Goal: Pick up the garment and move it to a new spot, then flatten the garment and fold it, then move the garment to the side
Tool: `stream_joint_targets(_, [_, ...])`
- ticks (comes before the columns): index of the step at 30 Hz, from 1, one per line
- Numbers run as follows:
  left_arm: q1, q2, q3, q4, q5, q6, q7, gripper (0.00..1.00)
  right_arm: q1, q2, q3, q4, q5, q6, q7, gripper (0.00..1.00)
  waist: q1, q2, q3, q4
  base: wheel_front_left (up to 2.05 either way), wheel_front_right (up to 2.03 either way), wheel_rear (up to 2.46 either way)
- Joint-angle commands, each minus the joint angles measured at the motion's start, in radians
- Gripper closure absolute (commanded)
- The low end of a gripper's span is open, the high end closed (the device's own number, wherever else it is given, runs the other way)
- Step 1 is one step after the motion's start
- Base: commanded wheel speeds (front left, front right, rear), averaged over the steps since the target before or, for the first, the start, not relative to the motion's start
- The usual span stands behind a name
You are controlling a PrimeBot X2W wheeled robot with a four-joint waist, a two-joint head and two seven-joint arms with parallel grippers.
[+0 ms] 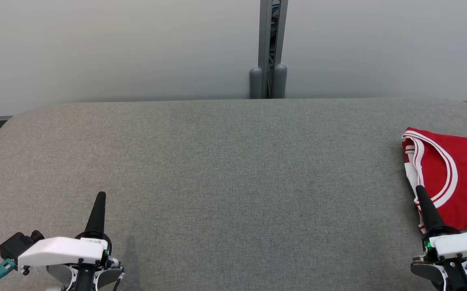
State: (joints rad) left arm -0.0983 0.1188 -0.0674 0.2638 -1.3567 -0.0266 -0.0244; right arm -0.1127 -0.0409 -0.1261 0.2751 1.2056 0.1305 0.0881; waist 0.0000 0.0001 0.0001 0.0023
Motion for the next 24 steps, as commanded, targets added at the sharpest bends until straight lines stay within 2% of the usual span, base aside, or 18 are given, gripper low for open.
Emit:
stream_joint_targets(1, [-0.028,0.002,0.013,-0.004,-0.015,-0.012,0.006,1.00,-0.019,-0.009,-0.007,-0.005,0.025,0.000,0.007,1.00,0.0000,-0.0001,0.000,0.000,0.00,0.00,0.00])
stream_joint_targets(24, [-0.045,-0.034,0.077,0.009,-0.144,-0.063,0.051,1.00,-0.033,-0.011,-0.028,0.007,0.218,0.000,0.045,1.00,0.0000,-0.0001,0.001,-0.001,0.00,0.00,0.00])
